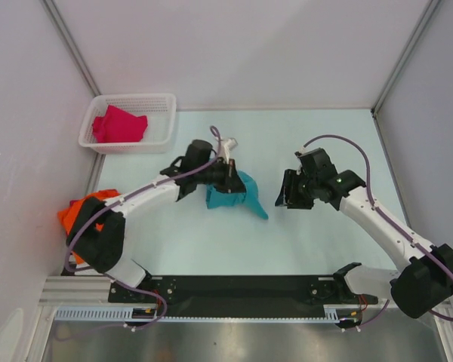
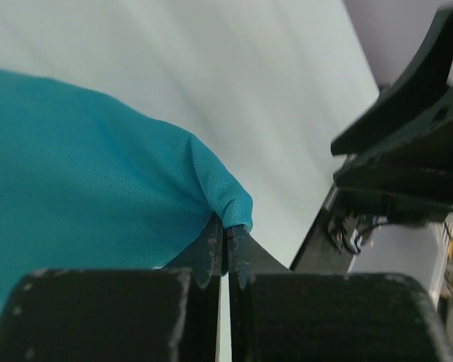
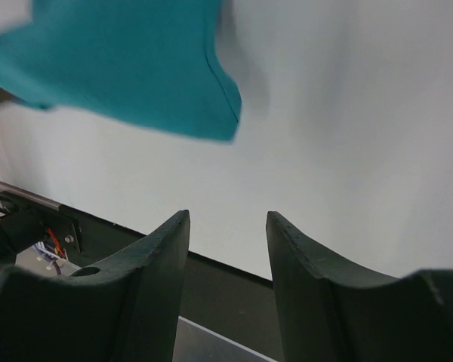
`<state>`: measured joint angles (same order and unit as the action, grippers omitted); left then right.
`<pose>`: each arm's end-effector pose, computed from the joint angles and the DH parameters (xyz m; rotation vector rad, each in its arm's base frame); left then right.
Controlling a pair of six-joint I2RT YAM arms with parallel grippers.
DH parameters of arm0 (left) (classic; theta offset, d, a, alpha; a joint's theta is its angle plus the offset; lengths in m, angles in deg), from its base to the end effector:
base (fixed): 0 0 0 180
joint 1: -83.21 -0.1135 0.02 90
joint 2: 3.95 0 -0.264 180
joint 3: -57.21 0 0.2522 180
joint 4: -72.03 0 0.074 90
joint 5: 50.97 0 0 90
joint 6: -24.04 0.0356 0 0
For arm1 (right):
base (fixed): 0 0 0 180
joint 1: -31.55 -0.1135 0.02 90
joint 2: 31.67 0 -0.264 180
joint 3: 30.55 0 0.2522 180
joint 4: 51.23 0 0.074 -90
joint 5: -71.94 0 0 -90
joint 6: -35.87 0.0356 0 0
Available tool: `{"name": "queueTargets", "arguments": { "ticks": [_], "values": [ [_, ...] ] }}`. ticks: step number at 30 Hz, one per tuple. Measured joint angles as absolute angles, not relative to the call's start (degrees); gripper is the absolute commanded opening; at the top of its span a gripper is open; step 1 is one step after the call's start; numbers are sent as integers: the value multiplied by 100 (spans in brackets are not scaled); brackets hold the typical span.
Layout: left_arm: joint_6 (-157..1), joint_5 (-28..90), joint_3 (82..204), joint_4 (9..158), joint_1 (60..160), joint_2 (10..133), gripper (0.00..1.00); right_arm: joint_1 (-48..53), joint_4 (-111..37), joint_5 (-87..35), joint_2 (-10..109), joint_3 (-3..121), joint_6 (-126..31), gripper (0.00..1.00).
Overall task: Fold and stack the t-shirts
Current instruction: Move the tshirt to the center of the board
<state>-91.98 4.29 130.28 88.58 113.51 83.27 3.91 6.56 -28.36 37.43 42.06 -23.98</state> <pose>0.2838 -0.1893 0.2628 0.4754 2.1923 -1.2024 0.2107 0.1175 0.2871 -0.0186 2.6144 0.6131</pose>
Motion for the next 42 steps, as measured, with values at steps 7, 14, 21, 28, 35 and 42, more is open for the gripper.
{"name": "queueTargets", "arguments": {
  "ticks": [7, 14, 21, 28, 35, 42],
  "values": [
    [-9180, 636, 12954, 8934, 12645, 8606, 14, 396, 632, -2751, 3673, 4060, -2361, 50],
    [-9045, 1093, 12943, 9087, 12556, 8536, 99, 525, 632, -2705, 3441, 3992, -2365, 50],
    [-9108, 1924, 12567, 9561, 12151, 7214, 100, 625, 634, -2664, 3441, 3981, -2369, 49],
    [-9801, 2138, 12053, 9734, 9944, 5570, 100, 520, 479, -2696, 3557, 3981, -2273, 49],
    [-9945, 1867, 11664, 10097, 9723, 5761, 100, -267, 108, -2674, 4398, 4173, -2037, 47],
    [-10057, 1576, 10886, 10269, 9723, 5758, 100, -883, -126, -2624, 5389, 4829, -1982, 47]
  ]
}}
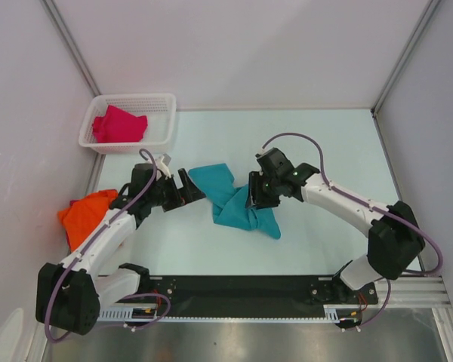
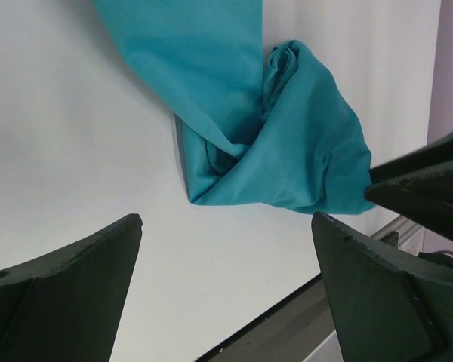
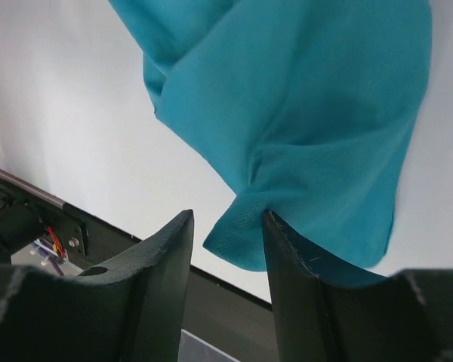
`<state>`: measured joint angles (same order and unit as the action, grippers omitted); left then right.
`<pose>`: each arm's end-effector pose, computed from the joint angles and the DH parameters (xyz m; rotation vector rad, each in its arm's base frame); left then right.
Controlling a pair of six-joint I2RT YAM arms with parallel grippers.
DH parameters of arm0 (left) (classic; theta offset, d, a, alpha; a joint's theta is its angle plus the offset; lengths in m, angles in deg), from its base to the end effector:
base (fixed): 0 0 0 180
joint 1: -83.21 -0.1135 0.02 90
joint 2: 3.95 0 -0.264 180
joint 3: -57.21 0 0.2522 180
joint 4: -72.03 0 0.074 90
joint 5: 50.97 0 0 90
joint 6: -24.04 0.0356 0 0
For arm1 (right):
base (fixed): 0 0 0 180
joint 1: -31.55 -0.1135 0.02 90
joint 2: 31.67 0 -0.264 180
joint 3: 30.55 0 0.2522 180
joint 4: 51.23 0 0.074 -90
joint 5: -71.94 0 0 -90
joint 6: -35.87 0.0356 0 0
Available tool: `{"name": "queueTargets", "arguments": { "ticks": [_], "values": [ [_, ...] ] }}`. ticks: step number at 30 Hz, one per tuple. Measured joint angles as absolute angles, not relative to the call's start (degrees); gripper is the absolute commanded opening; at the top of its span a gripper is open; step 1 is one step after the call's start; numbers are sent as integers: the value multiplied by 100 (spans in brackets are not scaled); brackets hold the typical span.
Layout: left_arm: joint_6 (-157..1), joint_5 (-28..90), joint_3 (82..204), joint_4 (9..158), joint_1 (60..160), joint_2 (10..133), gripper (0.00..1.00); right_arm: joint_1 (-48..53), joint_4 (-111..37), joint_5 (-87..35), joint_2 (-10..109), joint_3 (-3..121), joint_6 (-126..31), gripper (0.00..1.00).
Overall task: Fold and stack the t-shirts
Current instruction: Move the tshirt to the center of the board
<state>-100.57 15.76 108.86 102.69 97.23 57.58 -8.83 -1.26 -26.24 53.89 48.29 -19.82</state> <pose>0.2136 -0.0678 0.2329 -0.2019 2.3659 -0.8919 0.2329 0.2047 0.2559 -0.2000 2.6850 0.6415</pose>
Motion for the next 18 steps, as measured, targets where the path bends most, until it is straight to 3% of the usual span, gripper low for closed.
{"name": "queueTargets", "arguments": {
  "ticks": [3, 6, 7, 8, 13, 18],
  "values": [
    [-10087, 1443, 10768, 10175, 9723, 5656, 99, -898, -266, -2613, 5699, 5048, -2009, 46],
    [-10146, 1316, 10587, 10025, 9723, 5500, 99, -898, -319, -2585, 6095, 5264, -2066, 36],
    [-10157, 1277, 10534, 10007, 9721, 5455, 100, -898, -338, -2578, 6210, 5306, -2085, 13],
    [-10164, 1251, 10497, 10007, 9721, 5424, 99, -898, -362, -2578, 6337, 5325, -2114, 0],
    [-10168, 1183, 10427, 9990, 9708, 5262, 99, -911, -332, -2473, 6505, 5325, -2181, 0],
    [-10166, 1144, 10429, 9981, 9681, 5339, 99, -968, -144, -1746, 5874, 5277, -2227, 0]
  ]
}}
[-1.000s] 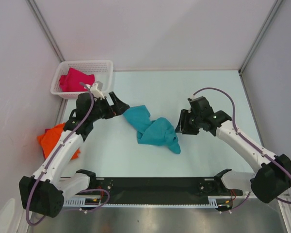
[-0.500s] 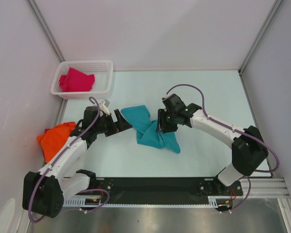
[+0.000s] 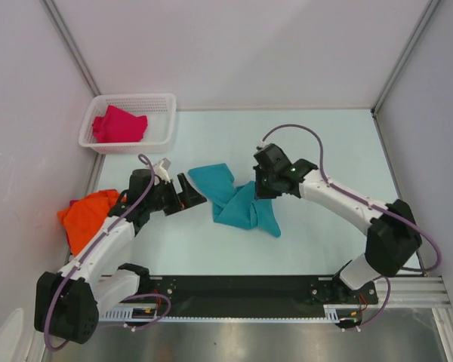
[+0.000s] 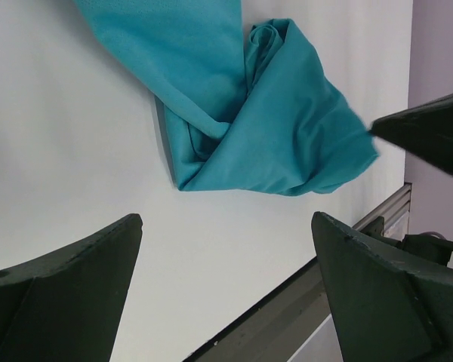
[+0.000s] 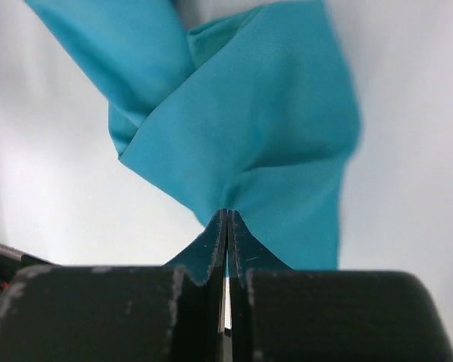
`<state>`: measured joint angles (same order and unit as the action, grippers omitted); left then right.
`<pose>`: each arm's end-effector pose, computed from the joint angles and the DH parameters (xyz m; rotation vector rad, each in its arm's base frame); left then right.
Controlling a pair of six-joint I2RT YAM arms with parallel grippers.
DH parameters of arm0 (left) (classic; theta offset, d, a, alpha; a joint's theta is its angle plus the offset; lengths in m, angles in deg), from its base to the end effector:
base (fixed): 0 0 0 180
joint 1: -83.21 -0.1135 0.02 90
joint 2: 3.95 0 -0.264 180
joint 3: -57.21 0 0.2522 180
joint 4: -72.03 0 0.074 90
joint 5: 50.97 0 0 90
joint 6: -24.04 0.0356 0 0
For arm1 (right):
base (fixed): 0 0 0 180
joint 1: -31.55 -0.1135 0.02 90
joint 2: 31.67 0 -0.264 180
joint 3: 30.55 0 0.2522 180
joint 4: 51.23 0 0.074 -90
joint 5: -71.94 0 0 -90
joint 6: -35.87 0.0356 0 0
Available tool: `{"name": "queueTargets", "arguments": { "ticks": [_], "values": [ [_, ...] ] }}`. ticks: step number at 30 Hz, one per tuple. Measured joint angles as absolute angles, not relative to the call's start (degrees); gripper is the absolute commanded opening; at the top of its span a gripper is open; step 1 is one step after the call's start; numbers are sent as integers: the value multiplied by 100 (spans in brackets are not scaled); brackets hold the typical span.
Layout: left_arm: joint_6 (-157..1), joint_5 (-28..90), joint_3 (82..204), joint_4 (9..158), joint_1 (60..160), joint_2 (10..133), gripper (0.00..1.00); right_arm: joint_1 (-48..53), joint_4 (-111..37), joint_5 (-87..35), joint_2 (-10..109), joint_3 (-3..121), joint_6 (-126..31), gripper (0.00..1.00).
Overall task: Fold and stack the t-shirts
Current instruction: Move the tshirt to the center of the board, then flatten out the tshirt
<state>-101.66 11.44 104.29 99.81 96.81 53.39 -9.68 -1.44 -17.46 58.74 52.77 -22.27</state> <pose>0.1991 -0.0651 0.2258 -0.1723 2.3308 -0.9895 0.2500 0.2186 0.2546 -0.2111 2.6259 0.4554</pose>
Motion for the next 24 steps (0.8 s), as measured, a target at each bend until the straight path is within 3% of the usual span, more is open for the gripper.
{"name": "queueTargets", "arguments": {
  "ticks": [14, 16, 18, 21, 24],
  "values": [
    [-10188, 1032, 10305, 9701, 9673, 5496, 99, -308, 879, 711, 3968, 5404, -2413, 0],
    [-10201, 1025, 10289, 9651, 9671, 5535, 99, -273, 925, 748, 3913, 5387, -2417, 17],
    [-10212, 1030, 10289, 9529, 9668, 5656, 99, -258, 947, 707, 4018, 5387, -2422, 41],
    [-10284, 1034, 10314, 9220, 9631, 5975, 100, -260, 940, 508, 4425, 5387, -2422, 50],
    [-10315, 1082, 10593, 8960, 9515, 6644, 100, -321, 940, 198, 4901, 5391, -2426, 52]
  ]
}}
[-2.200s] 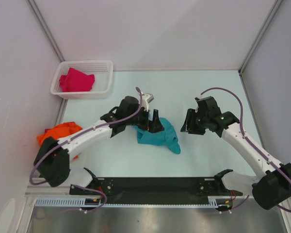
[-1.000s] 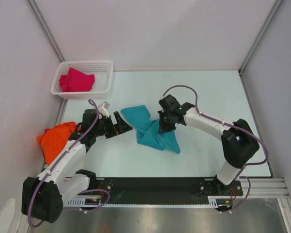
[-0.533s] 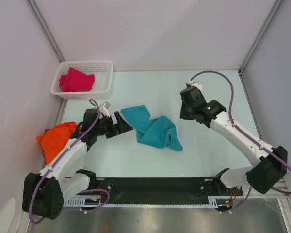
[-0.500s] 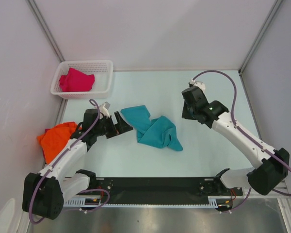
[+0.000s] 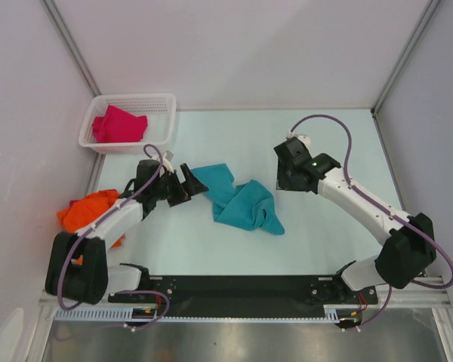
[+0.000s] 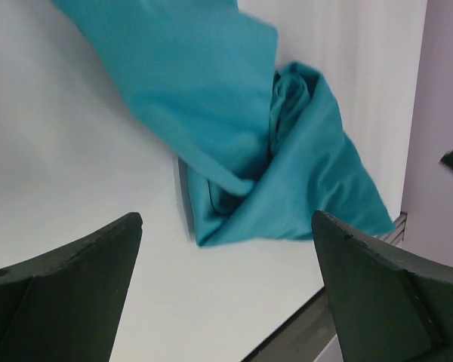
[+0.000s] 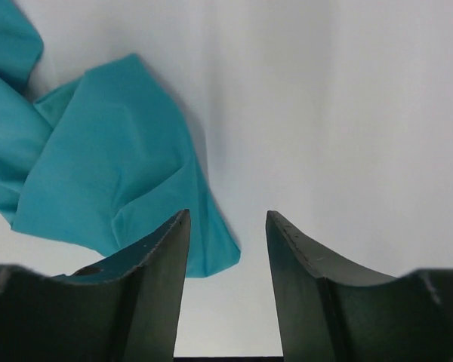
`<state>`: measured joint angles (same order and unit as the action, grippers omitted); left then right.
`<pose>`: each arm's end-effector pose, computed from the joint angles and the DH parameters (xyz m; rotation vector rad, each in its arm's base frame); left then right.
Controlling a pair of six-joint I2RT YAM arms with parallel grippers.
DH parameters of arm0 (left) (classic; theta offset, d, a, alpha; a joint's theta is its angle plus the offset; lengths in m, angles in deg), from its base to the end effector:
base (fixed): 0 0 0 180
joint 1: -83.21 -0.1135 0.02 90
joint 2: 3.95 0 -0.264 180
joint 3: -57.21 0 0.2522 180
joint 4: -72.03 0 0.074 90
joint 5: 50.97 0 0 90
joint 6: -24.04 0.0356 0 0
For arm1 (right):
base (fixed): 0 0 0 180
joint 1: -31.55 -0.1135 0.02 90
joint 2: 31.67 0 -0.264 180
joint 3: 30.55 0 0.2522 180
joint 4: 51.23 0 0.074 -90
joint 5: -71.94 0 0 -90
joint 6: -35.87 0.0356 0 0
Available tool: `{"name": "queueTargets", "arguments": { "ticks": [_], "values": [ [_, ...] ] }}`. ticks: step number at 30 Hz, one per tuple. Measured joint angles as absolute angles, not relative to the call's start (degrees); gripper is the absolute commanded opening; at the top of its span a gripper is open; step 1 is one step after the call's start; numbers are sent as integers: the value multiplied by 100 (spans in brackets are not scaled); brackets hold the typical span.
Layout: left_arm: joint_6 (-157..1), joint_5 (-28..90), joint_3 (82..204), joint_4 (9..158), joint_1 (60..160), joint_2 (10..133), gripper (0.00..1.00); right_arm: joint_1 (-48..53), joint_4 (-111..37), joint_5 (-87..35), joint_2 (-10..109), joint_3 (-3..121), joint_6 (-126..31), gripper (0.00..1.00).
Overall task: Fold and stack the t-shirts
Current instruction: Flatten out the tshirt
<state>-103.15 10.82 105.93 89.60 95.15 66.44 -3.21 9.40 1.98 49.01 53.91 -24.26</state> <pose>0.2386 -0.0676 0.2024 -0.2394 2.3461 -0.9970 0.2433 0.1540 0.3007 0.0244 2.4760 0.0242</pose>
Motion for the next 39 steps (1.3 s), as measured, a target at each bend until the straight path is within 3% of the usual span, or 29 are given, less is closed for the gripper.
{"name": "queueTargets", "arguments": {
  "ticks": [7, 17, 20, 22, 23, 25, 39],
  "values": [
    [-10850, 1288, 11548, 8326, 9203, 8185, 99, -638, 901, -325, 5211, 5400, -2363, 52],
    [-11265, 1620, 12051, 8160, 9196, 8901, 94, -787, 803, -572, 5266, 5452, -2306, 52],
    [-11265, 1677, 12143, 8147, 9196, 8971, 79, -782, 755, -653, 5465, 5575, -2308, 52],
    [-11287, 1679, 12167, 8077, 9196, 9050, 46, -782, 689, -725, 5653, 5655, -2308, 52],
    [-11287, 1651, 12180, 8023, 9196, 9122, 19, -785, 661, -777, 5747, 5682, -2308, 52],
    [-11383, 1609, 12191, 7933, 9196, 9260, 2, -785, 589, -873, 5902, 5699, -2308, 52],
    [-11445, 1259, 12337, 7959, 9277, 9295, 0, -785, 379, -1153, 6228, 5773, -2382, 49]
  ]
}}
